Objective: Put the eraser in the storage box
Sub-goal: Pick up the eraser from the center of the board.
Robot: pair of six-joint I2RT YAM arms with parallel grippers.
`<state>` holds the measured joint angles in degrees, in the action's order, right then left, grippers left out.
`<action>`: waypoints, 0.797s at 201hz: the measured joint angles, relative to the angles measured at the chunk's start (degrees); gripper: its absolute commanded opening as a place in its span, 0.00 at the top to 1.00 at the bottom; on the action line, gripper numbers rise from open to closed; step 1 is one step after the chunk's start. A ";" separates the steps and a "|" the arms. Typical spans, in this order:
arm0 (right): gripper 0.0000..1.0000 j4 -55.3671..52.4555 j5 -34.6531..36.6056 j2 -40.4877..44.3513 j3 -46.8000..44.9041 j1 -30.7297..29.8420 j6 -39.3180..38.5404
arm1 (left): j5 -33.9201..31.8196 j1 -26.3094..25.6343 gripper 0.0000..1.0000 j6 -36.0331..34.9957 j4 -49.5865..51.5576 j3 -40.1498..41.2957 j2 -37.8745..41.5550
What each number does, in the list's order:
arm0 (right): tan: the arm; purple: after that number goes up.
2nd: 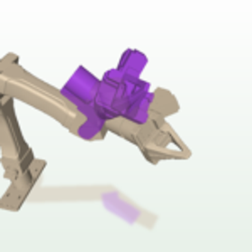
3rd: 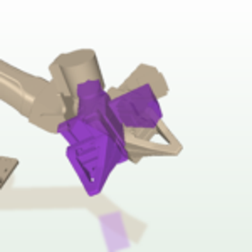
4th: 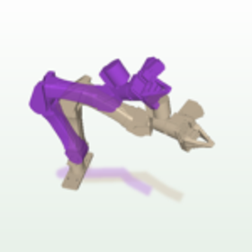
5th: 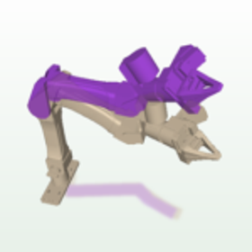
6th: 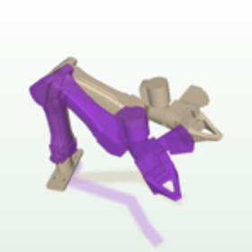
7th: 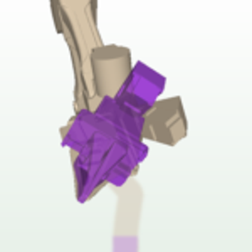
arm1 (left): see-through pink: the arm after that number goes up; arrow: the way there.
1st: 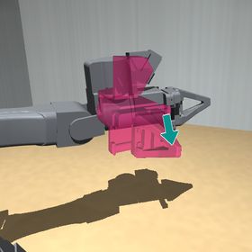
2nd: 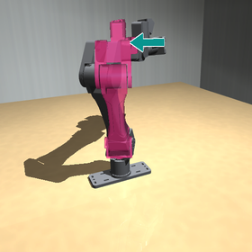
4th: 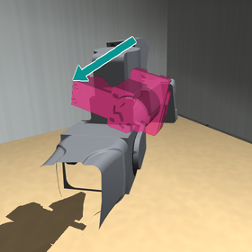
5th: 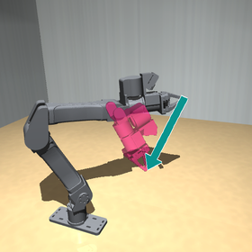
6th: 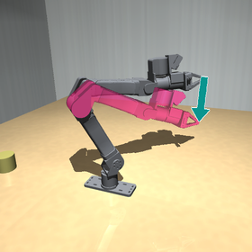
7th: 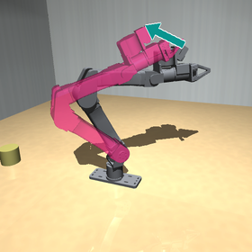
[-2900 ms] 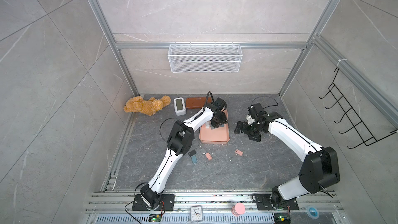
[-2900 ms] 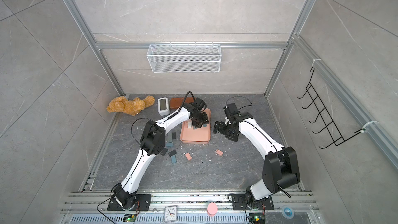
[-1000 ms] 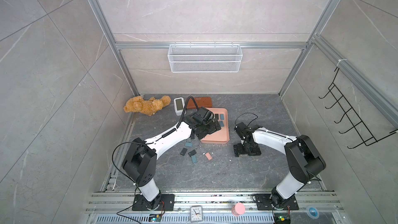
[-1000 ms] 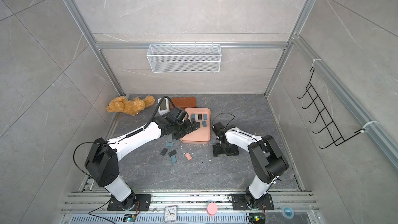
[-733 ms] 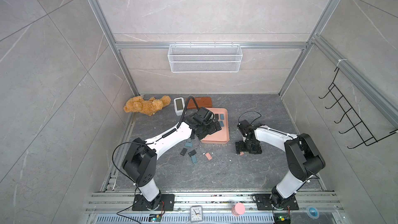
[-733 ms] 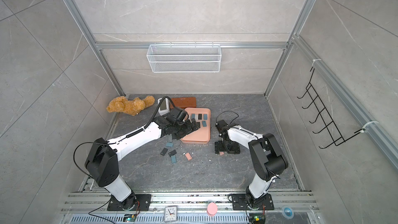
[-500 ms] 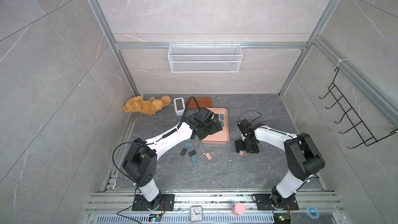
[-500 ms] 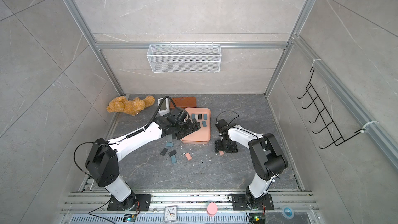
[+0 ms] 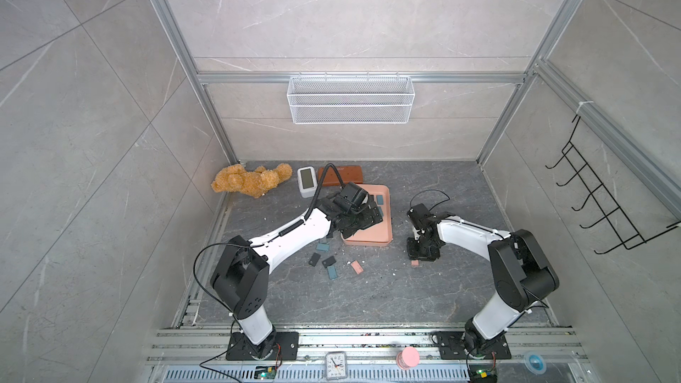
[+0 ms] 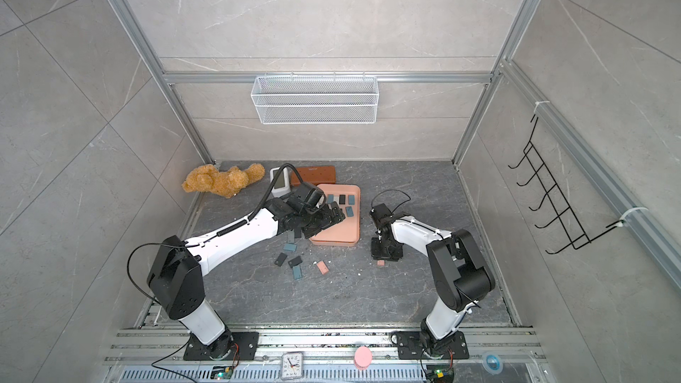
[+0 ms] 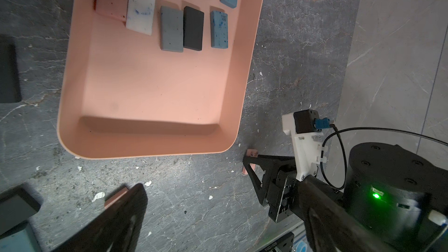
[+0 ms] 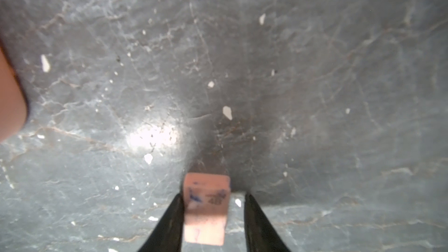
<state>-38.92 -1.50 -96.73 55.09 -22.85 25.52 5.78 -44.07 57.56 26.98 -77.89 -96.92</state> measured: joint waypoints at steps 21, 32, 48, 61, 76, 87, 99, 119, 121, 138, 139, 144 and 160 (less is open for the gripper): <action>0.70 0.63 0.83 0.59 -0.74 -0.11 0.46 | -0.35 -0.20 0.01 0.22 0.09 -0.07 -0.02; 0.71 0.70 1.51 0.66 -0.83 -0.46 0.66 | -0.74 -0.33 0.01 0.35 0.44 -0.37 -0.09; 0.73 0.70 2.54 0.66 -0.83 -1.14 0.90 | -1.27 -0.52 0.01 0.48 1.16 -1.22 -0.31; 0.75 0.74 3.15 0.63 -0.83 -1.55 1.27 | -1.49 -0.66 0.01 0.55 1.66 -1.81 -0.31; 0.76 0.76 3.69 0.63 -0.79 -1.92 1.51 | -1.97 -0.68 0.01 0.55 2.10 -2.47 -0.31; 0.77 0.68 3.89 0.63 -0.74 -2.05 1.70 | -2.32 -0.68 0.01 0.57 2.56 -2.91 -0.31; 0.77 0.24 4.04 0.63 -0.44 -2.12 1.70 | -2.29 -0.68 0.01 0.55 2.99 -3.34 -0.35; 0.77 -1.97 4.09 0.61 1.05 -2.36 1.73 | -2.19 -0.68 0.01 0.11 3.48 -4.33 -0.70; 0.77 -2.34 4.09 0.61 1.33 -2.40 1.73 | -2.19 -0.68 0.01 0.07 3.48 -4.42 -0.74; 0.77 -5.49 3.96 0.61 5.33 -2.62 1.75 | -1.18 -0.48 0.01 -1.25 3.48 -4.96 -1.07; 0.77 -5.64 3.96 0.61 5.55 -2.64 1.75 | -1.11 -0.46 0.01 -1.29 3.48 -4.98 -1.07; 0.77 -6.45 3.87 0.61 7.23 -2.64 1.81 | -0.74 -0.22 0.01 -1.79 3.56 -5.14 -1.20; 0.77 -8.83 3.85 0.39 13.40 -2.64 2.21 | 1.09 0.63 0.01 -3.45 3.78 -5.79 -1.90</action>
<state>-47.75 2.35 -96.33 68.49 -25.50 27.73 6.87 -43.44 54.11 30.76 -83.68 -98.83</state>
